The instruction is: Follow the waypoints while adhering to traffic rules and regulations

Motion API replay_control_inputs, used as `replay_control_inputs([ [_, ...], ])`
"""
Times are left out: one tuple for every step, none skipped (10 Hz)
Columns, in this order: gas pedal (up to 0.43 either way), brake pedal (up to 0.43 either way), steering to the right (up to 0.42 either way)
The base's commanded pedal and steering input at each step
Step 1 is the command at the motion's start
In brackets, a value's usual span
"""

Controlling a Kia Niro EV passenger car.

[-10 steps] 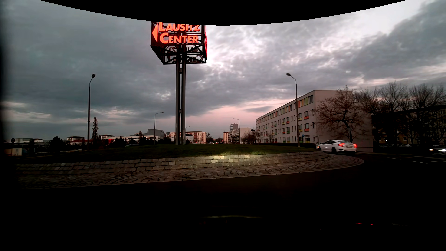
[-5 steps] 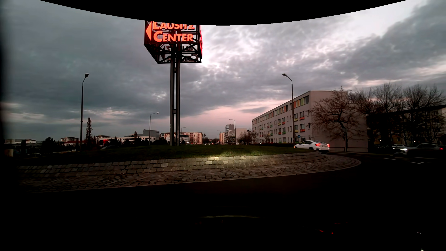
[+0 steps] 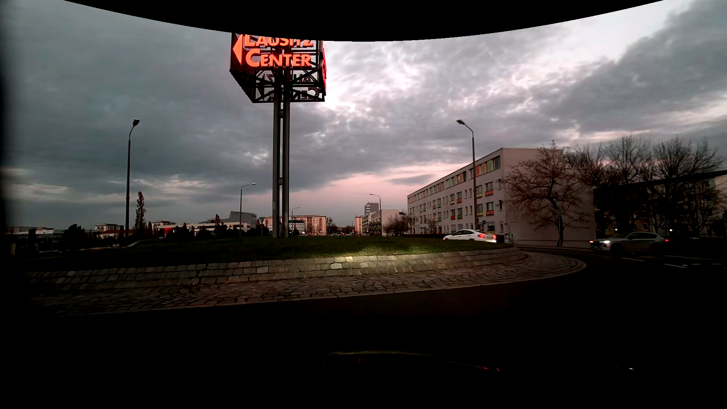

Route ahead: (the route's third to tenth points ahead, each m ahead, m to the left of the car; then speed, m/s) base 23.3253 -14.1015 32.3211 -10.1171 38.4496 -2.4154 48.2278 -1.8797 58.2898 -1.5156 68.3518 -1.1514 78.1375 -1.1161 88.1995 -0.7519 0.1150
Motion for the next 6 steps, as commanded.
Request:
replay_control_inputs([
  [0.0,0.171,0.274],
  [0.0,0.171,0.274],
  [0.0,0.165,0.274],
  [0.0,0.159,0.274],
  [0.0,0.159,0.274],
  [0.0,0.159,0.274],
])
